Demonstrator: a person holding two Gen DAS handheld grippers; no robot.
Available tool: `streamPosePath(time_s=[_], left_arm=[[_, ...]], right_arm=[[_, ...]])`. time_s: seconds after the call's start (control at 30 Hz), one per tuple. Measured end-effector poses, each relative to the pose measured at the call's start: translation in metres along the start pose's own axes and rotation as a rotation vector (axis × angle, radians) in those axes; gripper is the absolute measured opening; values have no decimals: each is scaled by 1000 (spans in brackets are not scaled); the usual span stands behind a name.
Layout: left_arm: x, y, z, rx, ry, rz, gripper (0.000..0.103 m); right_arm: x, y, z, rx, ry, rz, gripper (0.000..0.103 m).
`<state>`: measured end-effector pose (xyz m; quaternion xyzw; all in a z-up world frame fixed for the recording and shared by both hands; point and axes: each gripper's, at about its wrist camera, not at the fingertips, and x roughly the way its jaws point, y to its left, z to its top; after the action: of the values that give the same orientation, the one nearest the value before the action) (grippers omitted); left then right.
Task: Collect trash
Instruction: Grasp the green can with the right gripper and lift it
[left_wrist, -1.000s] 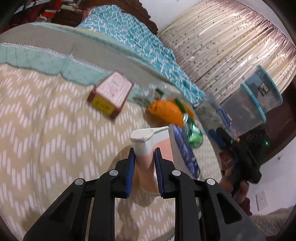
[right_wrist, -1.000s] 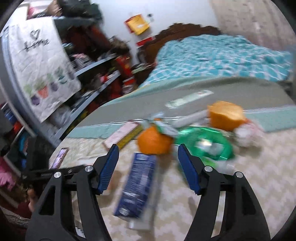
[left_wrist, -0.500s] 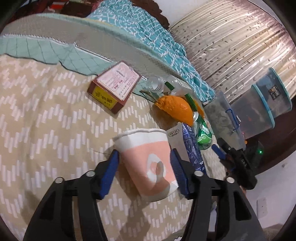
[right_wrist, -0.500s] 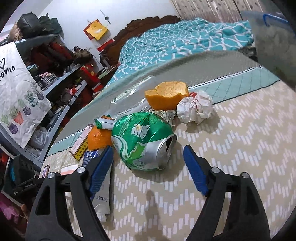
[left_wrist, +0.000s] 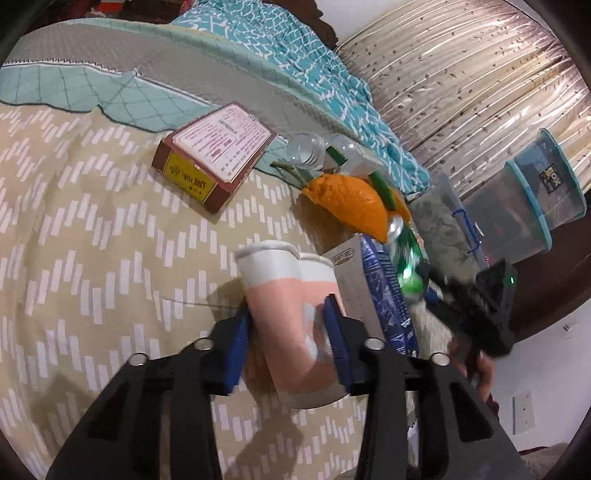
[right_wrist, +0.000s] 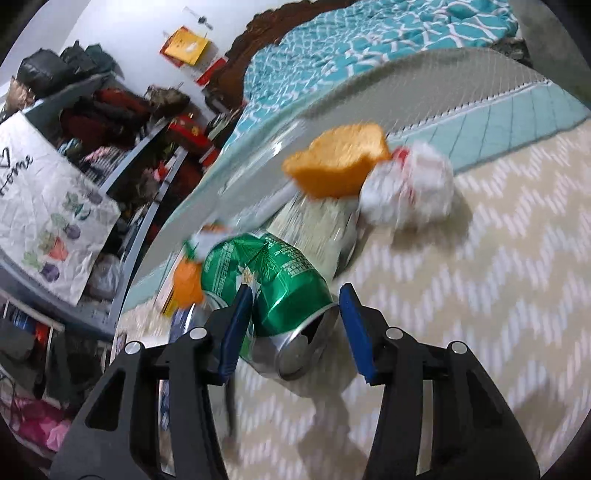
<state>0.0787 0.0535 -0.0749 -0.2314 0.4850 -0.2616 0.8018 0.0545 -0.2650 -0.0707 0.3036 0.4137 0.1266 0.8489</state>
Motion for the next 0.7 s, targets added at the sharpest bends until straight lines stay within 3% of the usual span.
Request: streamPosePath(time_s=[0.07,0.1,0.17,0.3,0.47,0.7], left_arm=[[-2,0,0,6,-3,-3,32],[-2,1,0,2,-3,-5,32],[-1,3,0,-12,-1,-10,32],[1,8,1,-45,14,-20,36],[-1,10,2,-66,23,-19,42],[1,8,-1,-67,43,-31,49]], right_arm=[[-9,15,-22,-45,32,35,53],[-11,24,-34,-83,63,49,60],[-16,39,-51,-168,77,6,73],[-26,48,-56,-269,33,-71,77],[-37,21,-30,-113,-14,14,78],[-34,-24,-17,70,-36,50,79]])
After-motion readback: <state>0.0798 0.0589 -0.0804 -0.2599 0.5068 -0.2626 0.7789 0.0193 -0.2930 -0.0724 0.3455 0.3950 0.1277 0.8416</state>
